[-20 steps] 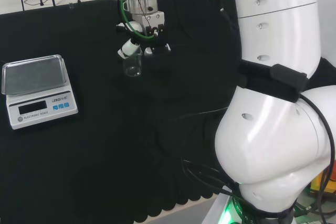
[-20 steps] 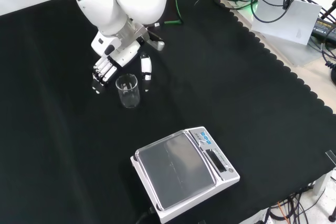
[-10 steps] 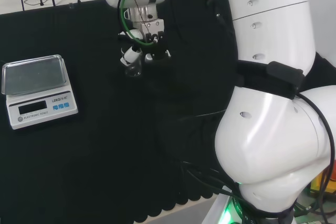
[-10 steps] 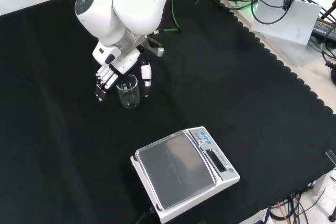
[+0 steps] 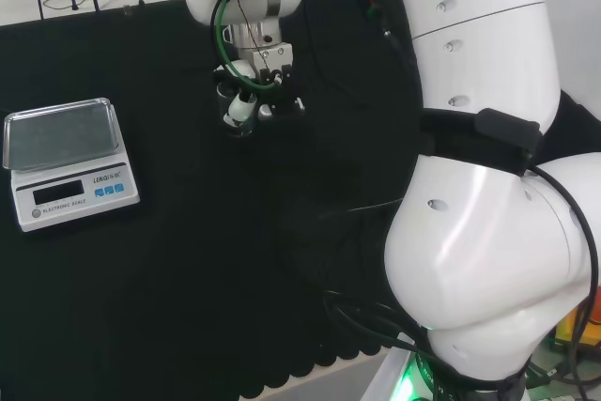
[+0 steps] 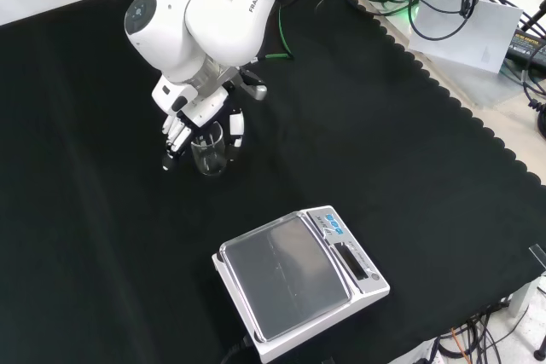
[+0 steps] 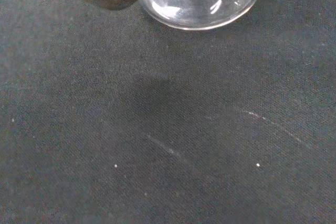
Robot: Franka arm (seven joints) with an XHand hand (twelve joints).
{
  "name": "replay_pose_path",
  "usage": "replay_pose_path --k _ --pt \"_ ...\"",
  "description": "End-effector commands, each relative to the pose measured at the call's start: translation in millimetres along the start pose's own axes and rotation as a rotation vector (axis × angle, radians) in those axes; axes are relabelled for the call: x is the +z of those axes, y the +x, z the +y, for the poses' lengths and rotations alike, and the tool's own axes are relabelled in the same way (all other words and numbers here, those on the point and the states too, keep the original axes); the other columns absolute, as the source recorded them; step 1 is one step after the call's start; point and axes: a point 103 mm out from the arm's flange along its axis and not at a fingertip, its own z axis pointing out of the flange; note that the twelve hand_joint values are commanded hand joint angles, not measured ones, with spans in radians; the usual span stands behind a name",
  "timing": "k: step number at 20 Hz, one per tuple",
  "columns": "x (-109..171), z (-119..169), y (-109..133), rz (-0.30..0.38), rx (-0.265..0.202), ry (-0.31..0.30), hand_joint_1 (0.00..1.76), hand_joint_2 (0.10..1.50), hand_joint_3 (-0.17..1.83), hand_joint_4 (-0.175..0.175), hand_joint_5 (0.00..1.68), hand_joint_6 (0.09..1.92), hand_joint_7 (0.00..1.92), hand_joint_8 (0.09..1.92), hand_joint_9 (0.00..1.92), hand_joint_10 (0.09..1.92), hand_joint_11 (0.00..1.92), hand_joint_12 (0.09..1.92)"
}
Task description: Pick up the beaker.
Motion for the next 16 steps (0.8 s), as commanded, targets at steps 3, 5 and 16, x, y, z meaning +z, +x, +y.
replay_pose_path --k 3,5,16 --pt "-1.8 2.4 3.7 0.052 -0.013 -0.088 1.15 0.76 0.69 -0.082 0.38 1.28 0.56 1.30 0.91 1.11 1.09 1.02" --pt "-4.1 1.5 3.9 0.054 -0.016 -0.106 1.11 0.97 0.47 -0.147 0.60 1.40 0.63 1.46 0.94 1.22 1.20 0.93" --pt "-25.5 -2.8 5.8 0.049 -0.030 -0.129 1.15 1.05 0.44 -0.014 0.68 1.46 0.79 1.51 1.02 1.28 1.26 0.82"
